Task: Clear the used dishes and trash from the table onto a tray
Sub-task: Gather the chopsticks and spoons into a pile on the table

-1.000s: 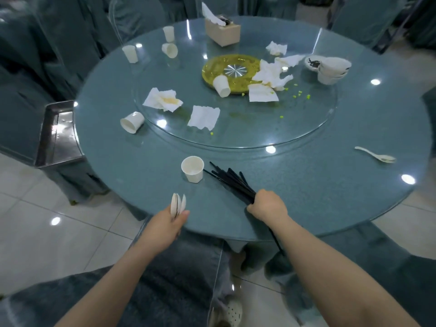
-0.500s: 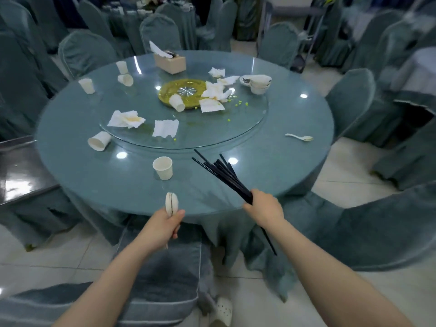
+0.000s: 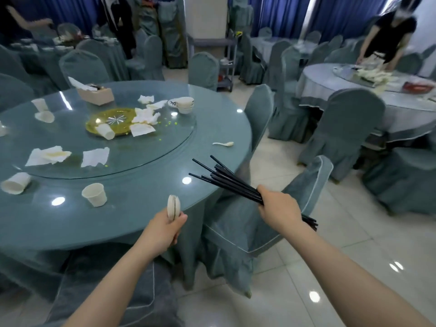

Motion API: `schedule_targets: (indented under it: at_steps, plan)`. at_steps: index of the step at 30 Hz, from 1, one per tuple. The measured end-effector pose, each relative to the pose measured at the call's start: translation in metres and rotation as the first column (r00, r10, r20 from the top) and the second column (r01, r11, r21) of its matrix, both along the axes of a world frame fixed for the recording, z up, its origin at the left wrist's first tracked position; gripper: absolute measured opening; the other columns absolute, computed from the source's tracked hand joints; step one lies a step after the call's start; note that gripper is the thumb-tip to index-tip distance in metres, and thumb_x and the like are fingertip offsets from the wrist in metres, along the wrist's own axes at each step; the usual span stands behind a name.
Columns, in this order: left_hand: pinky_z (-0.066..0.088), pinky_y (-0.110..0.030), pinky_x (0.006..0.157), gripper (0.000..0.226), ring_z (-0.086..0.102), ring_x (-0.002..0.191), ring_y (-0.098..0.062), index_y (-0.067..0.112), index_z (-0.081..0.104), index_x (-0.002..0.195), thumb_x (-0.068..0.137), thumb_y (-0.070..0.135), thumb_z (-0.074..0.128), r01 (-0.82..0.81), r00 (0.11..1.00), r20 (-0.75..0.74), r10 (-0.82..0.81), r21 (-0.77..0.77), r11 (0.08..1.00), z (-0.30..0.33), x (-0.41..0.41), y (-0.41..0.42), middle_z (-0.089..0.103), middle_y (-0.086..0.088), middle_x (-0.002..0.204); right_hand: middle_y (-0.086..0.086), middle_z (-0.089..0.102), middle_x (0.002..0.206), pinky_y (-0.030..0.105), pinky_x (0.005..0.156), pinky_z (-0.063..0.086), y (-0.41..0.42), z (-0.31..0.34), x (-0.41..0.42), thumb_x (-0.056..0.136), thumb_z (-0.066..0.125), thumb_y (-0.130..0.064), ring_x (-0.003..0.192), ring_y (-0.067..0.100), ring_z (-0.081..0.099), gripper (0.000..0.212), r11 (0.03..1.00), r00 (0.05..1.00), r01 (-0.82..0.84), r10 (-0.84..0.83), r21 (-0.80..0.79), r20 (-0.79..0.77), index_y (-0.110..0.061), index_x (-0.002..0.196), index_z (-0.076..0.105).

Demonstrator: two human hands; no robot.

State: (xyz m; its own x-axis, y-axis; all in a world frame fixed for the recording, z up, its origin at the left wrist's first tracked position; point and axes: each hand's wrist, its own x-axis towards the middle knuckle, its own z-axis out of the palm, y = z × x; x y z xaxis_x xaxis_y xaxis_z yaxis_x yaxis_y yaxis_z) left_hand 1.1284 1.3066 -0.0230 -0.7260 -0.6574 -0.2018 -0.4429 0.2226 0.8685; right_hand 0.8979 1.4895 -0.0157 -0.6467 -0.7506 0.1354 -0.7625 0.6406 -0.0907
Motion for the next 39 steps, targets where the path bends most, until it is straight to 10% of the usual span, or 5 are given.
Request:
schedule_targets:
  at_steps: [18, 39]
  plan:
    - [0.036, -0.026, 0.052, 0.017, 0.041, 0.046, -0.004, 0.022, 0.057, 0.073, 0.089, 0.023, 0.059, 0.030, 0.985, -0.171, -0.033, -0.017, 0.999, 0.015, -0.342, 0.158, 0.051, 0.011, 0.047, 0.000, 0.057, 0.090, 0.033, 0.055, 0.032, 0.220, 0.040, -0.295, 0.091, 0.045, -0.017, 0.082, 0.029, 0.058, 0.009, 0.992, 0.982, 0.126, -0.121, 0.026, -0.148, -0.022, 0.094, 0.038]
    - [0.034, -0.031, 0.058, 0.015, 0.044, 0.061, -0.016, 0.005, 0.055, 0.085, 0.091, 0.019, 0.056, -0.135, 0.991, -0.031, 0.132, -0.153, 0.979, -0.011, -0.659, 0.035, 0.052, -0.004, 0.067, -0.005, 0.055, 0.083, 0.032, 0.052, 0.035, 0.102, 0.030, -0.659, 0.093, 0.046, -0.023, 0.069, 0.022, 0.055, 0.007, 0.990, 0.996, -0.039, 0.050, 0.136, -0.078, -0.023, 0.099, 0.042]
